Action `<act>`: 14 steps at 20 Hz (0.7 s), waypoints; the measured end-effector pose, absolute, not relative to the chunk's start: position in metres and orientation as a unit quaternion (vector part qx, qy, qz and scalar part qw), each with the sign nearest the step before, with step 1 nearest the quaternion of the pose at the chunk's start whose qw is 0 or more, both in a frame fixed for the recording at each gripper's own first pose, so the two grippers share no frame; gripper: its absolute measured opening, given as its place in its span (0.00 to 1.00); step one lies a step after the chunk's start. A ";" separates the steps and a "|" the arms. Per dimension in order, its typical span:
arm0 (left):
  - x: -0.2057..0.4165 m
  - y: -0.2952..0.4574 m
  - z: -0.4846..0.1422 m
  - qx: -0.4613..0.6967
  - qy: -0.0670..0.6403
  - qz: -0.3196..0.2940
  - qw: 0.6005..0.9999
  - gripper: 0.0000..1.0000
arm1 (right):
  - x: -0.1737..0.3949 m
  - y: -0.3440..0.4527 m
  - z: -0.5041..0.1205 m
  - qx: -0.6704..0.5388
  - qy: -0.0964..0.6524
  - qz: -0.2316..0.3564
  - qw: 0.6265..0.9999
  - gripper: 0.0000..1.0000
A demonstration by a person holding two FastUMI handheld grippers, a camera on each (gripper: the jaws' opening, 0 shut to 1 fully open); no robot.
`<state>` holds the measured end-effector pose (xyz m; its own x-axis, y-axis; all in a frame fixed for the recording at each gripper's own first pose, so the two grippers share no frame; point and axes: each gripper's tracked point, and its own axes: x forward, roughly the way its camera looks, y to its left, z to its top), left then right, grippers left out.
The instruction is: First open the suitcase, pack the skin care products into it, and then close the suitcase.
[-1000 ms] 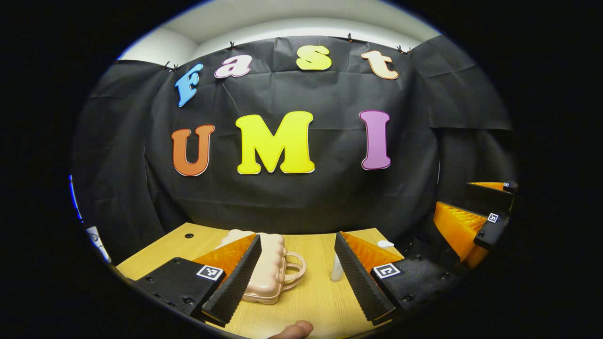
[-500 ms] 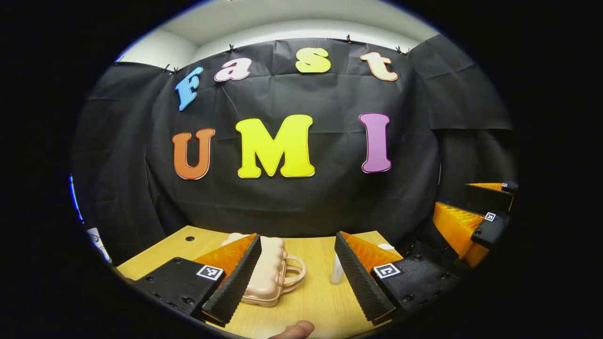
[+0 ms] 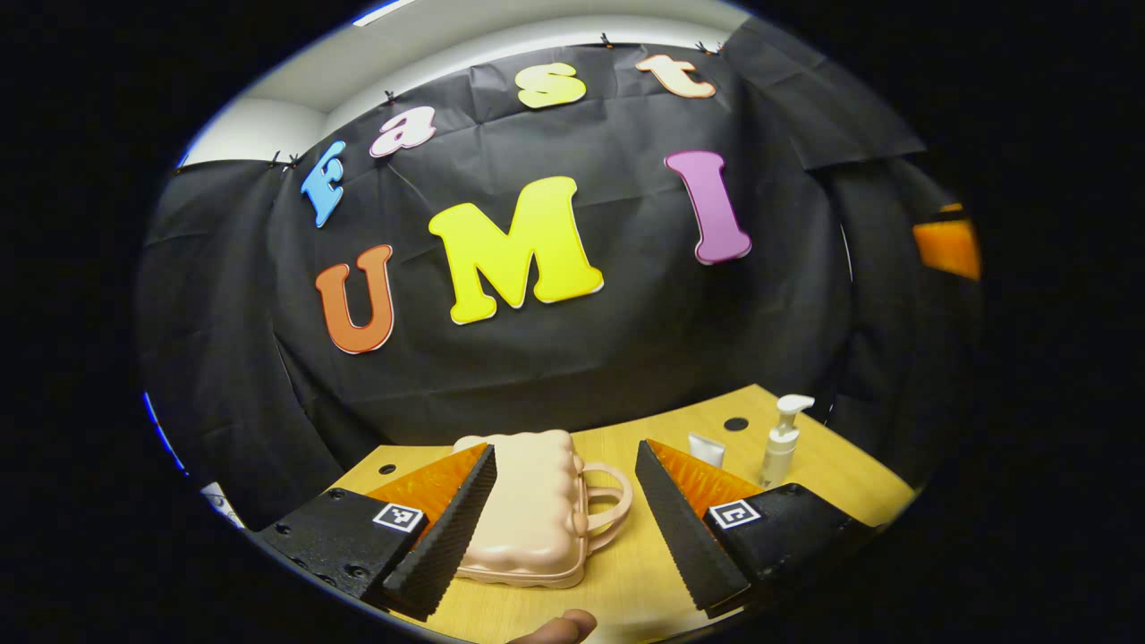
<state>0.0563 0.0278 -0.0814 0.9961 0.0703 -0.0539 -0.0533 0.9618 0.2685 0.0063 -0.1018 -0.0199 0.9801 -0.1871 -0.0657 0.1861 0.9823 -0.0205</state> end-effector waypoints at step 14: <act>0.136 0.036 -0.206 0.514 0.094 0.013 0.853 0.96 | -0.012 -0.154 -0.070 0.026 0.097 -0.151 0.983 0.80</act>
